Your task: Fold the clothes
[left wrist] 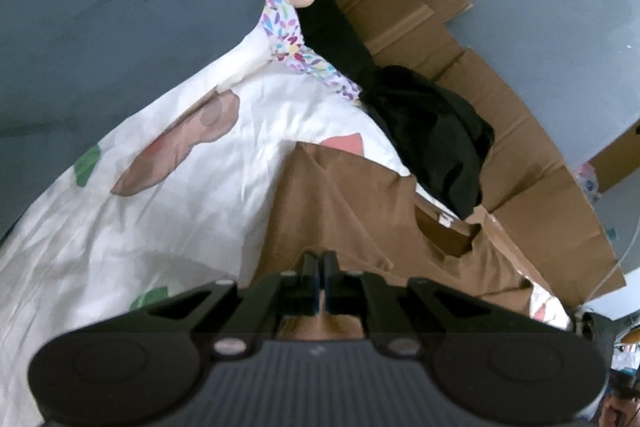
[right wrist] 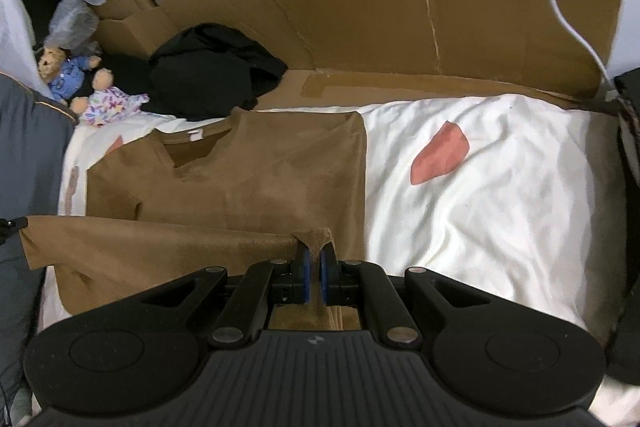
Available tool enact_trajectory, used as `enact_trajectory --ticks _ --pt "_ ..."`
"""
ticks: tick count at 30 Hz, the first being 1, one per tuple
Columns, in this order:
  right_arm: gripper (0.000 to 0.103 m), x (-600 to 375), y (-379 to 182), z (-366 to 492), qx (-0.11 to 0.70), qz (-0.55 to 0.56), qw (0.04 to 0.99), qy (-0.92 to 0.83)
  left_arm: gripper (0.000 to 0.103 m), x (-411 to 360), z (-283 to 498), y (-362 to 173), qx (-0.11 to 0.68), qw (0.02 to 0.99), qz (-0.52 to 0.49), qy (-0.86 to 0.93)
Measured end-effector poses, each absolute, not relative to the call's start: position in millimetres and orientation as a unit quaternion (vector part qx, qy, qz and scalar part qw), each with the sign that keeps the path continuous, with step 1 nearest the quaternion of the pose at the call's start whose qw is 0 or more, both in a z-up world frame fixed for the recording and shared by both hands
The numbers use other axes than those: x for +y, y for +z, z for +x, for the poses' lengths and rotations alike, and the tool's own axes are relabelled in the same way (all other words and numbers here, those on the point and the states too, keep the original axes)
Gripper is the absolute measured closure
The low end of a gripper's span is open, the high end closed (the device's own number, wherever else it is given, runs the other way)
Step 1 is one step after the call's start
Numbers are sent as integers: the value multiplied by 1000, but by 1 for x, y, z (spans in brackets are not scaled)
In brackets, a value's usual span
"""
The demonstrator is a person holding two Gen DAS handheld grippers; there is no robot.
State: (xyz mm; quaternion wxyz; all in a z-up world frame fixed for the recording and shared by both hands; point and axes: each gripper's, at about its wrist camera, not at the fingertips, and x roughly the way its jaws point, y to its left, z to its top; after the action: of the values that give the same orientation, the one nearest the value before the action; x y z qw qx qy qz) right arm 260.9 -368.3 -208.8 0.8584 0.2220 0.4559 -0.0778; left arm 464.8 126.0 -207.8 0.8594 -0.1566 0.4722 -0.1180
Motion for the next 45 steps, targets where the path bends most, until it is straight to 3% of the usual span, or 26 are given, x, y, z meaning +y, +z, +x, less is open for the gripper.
enact_trajectory --ticks 22,45 --pt "98 -400 -287 337 500 236 826 -111 101 100 548 -294 482 858 -148 -95" --pt "99 -405 -279 376 474 220 846 -108 100 102 571 -285 453 874 -153 -87"
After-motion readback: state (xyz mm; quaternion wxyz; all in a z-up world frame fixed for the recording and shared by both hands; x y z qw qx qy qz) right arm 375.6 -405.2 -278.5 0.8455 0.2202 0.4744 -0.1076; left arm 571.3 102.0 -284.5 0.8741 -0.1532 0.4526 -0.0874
